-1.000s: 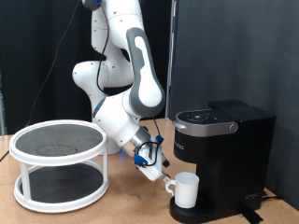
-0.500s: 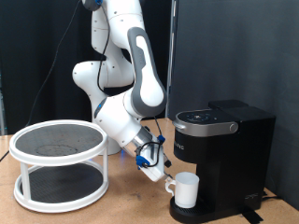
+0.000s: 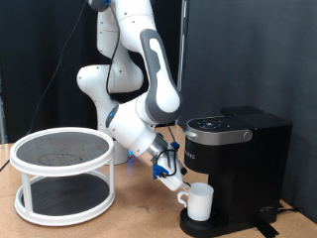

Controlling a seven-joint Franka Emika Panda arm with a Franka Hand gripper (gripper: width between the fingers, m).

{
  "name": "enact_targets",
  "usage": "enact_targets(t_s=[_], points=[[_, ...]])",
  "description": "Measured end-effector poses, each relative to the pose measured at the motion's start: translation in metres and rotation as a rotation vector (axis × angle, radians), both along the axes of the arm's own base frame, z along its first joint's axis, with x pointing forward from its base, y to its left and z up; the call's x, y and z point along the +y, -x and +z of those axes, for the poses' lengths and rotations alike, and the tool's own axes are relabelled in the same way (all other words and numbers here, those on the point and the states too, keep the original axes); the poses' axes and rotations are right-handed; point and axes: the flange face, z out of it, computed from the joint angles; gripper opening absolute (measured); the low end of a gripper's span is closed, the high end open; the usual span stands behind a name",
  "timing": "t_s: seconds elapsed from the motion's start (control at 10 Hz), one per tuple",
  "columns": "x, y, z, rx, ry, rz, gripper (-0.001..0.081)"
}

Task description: Make a cup of coffee with the keurig machine

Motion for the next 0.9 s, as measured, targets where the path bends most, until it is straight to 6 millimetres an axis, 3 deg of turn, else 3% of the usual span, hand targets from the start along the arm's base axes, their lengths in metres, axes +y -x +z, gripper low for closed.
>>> enact_targets(t_s=[0.5,0.9], points=[[0.004,0.003,-0.004,0.018,-0.002,-0.005,0.0734],[-0.015,0.025,-0.010,-0.013,0.016,-0.079,0.0734]])
